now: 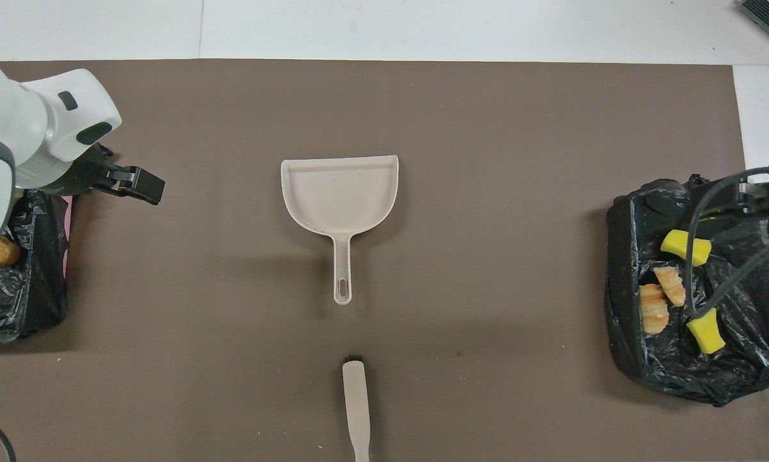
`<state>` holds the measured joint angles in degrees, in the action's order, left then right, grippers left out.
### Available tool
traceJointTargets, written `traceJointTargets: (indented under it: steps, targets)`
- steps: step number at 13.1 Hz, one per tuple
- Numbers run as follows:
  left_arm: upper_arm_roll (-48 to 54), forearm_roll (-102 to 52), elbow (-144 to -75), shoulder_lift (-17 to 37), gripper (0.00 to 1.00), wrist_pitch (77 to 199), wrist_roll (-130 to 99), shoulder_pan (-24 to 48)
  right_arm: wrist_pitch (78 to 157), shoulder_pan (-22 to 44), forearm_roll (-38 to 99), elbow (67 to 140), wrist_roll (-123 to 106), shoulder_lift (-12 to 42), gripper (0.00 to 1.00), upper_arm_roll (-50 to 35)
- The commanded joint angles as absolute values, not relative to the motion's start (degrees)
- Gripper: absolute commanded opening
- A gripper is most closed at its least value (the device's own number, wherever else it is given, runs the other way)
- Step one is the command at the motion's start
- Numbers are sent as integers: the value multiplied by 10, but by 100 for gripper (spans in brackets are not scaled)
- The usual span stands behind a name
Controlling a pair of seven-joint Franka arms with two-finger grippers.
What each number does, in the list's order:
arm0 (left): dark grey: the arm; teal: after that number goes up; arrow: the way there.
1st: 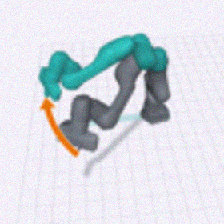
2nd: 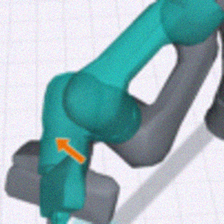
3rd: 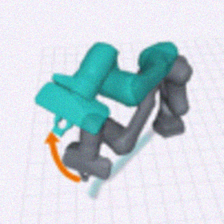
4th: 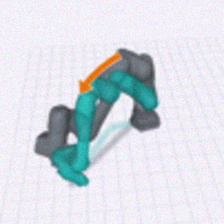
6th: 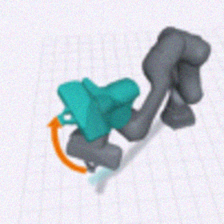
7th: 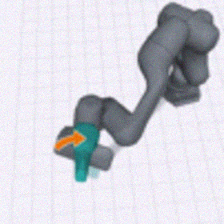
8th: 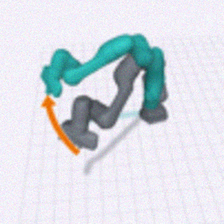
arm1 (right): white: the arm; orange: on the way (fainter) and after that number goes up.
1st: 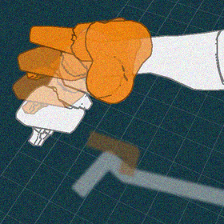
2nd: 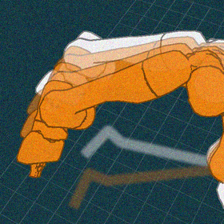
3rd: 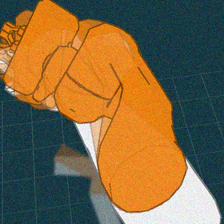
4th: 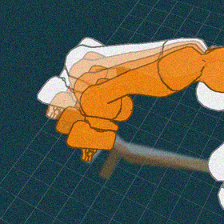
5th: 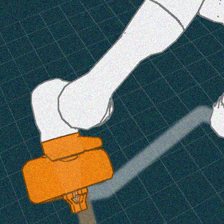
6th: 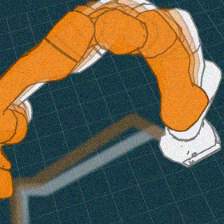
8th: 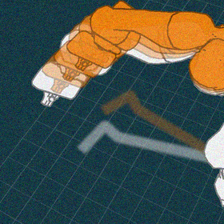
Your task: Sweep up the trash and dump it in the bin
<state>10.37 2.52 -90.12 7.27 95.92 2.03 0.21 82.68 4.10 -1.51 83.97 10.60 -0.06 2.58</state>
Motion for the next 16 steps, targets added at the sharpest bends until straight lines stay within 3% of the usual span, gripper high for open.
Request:
traceJointTargets:
  steps: [1, 16]
  targets:
    - [100, 26, -933, 34, 100, 948, 11, -6, 831, 38, -9, 835, 97, 0, 100, 24]
    - [94, -6, -889, 28, 100, 904, -29, -26, 830, 37, 4, 836, 56, -1, 100, 25]
